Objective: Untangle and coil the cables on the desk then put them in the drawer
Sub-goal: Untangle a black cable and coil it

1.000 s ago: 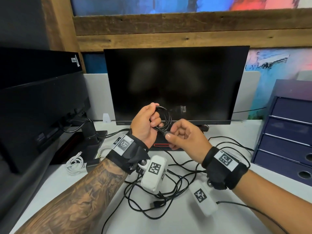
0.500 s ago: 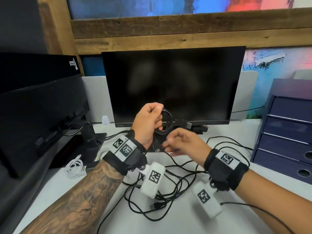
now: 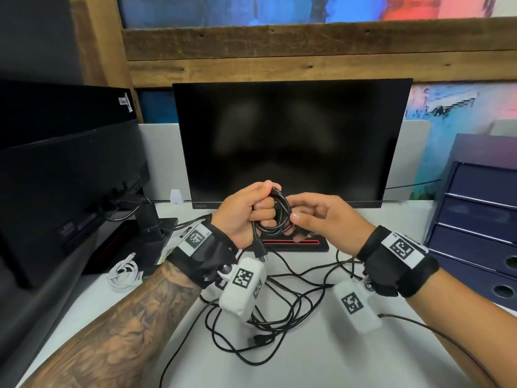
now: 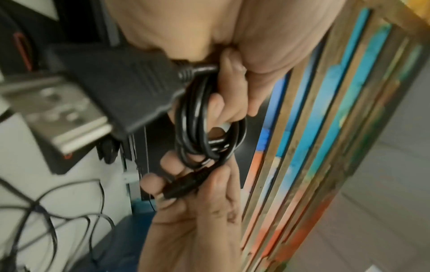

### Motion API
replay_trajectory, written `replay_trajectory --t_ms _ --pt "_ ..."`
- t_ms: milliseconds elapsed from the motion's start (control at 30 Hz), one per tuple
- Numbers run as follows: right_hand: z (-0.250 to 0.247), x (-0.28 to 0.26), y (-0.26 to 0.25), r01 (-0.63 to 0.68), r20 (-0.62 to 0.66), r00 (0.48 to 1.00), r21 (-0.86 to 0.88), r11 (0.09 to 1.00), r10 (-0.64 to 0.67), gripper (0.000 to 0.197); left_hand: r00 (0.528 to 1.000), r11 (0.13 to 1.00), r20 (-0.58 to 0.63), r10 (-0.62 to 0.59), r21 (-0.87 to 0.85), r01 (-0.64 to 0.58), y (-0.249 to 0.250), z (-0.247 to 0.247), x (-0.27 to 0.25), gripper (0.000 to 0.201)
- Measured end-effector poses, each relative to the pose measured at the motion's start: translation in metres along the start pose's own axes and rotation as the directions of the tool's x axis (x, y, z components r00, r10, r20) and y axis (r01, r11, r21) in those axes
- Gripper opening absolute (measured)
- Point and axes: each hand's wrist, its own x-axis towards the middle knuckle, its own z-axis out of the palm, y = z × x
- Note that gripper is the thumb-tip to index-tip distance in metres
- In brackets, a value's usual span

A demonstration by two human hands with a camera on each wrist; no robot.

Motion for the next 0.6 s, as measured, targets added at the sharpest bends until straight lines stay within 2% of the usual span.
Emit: replay_trajectory --t_ms 67,133,200,267,333,400,533,600 --pt "0.001 -0.001 -0.003 0.058 -0.001 0.998 -0.040 0.997 -0.058 0.030 0.997 0.992 0.049 -0.056 -0.111 0.061 0.002 -0.002 -0.001 0.019" --pt "0.003 -0.001 -0.005 0.104 -0.028 0.994 -0.102 0.989 -0.107 0.030 0.995 0.985 0.081 -0.056 -0.161 0.068 0.004 -0.003 -0.001 0.020" --pt "0.004 -0.002 -0.005 0.154 -0.105 0.979 -0.170 0.973 -0.173 0.028 0.998 0.990 0.062 0.006 -0.142 0.003 0.007 -0.002 0.000 0.021" --pt "0.002 -0.002 -0.007 0.208 -0.192 0.940 -0.330 0.921 -0.281 0.023 0.995 0.992 0.006 0.097 -0.083 -0.096 0.012 0.000 0.000 0.021" --pt "-0.001 -0.003 -0.009 0.254 -0.171 0.891 -0.577 0.776 -0.420 0.019 0.988 0.986 -0.028 0.149 -0.069 -0.151 0.017 -0.001 0.000 0.021" --pt "-0.001 -0.003 -0.015 0.269 -0.094 0.861 -0.750 0.604 -0.500 0.021 0.990 0.984 -0.036 0.139 -0.105 -0.142 0.018 -0.003 0.000 0.021" --pt "0.002 -0.005 -0.026 0.273 0.023 0.851 -0.873 0.404 -0.524 0.022 0.999 0.974 -0.019 0.037 -0.224 -0.040 0.015 -0.001 -0.002 0.022" --pt "0.004 -0.007 -0.028 0.265 0.027 0.847 -0.887 0.378 -0.531 0.021 0.999 0.975 -0.043 0.014 -0.220 -0.023 0.016 0.001 -0.001 0.022"
